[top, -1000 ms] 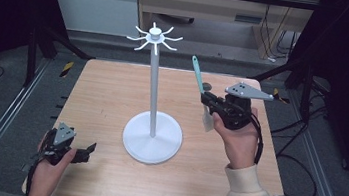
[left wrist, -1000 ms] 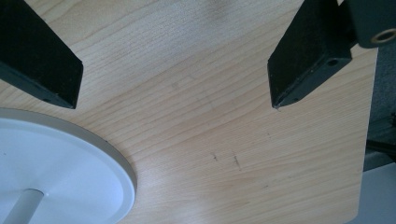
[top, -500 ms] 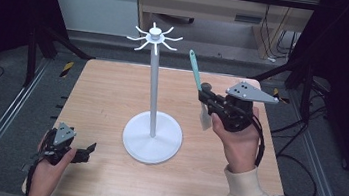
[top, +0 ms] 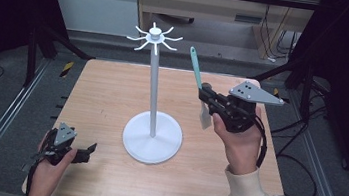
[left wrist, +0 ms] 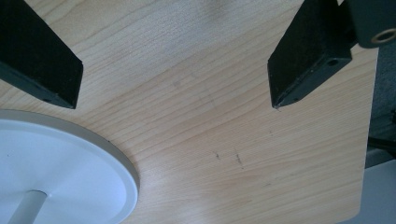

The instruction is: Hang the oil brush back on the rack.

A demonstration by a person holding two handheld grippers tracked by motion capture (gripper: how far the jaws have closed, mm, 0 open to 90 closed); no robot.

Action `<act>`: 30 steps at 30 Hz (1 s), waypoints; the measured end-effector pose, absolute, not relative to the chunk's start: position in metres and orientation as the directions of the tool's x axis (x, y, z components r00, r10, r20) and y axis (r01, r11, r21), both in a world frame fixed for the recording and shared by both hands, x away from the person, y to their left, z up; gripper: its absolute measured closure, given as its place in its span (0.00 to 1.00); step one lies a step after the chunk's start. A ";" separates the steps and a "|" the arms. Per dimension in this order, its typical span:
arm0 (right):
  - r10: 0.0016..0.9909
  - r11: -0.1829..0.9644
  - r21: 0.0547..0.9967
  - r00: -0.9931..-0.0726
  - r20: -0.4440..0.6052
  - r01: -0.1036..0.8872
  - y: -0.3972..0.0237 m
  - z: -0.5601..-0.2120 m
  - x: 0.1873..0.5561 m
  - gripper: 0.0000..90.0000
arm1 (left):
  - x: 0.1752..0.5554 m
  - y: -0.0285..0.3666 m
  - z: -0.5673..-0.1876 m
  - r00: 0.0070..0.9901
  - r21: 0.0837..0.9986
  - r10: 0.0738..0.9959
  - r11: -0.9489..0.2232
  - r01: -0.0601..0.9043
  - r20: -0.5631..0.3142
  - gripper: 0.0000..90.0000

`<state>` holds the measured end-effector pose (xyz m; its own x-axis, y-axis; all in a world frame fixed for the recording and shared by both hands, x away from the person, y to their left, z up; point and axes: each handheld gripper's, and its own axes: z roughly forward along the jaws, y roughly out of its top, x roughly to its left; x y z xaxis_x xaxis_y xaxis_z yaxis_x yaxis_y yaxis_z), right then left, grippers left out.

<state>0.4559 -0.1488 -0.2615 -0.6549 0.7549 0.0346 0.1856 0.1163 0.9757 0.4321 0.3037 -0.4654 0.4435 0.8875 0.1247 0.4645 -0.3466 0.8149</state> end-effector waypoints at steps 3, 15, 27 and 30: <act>0.749 0.113 0.978 -0.661 0.033 0.176 -0.148 -0.259 0.454 0.92 | 0.432 0.304 -0.465 0.446 0.814 0.887 -0.348 0.465 0.124 0.03; 0.727 0.106 0.984 -0.687 0.023 0.145 -0.147 -0.253 0.447 0.92 | 0.432 0.303 -0.465 0.448 0.813 0.886 -0.349 0.466 0.123 0.03; 0.702 0.104 0.990 -0.712 -0.003 0.099 -0.145 -0.243 0.434 0.92 | 0.432 0.302 -0.466 0.448 0.813 0.885 -0.349 0.466 0.124 0.03; 0.697 0.111 0.989 -0.717 -0.011 0.093 -0.144 -0.242 0.432 0.92 | 0.432 0.303 -0.466 0.448 0.813 0.886 -0.349 0.466 0.123 0.03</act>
<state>0.4325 -0.1438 -0.2419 -0.7169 0.6971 -0.0108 0.0929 0.1109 0.9895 0.4322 0.3026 -0.4659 0.4480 0.8855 0.1230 0.4659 -0.3487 0.8132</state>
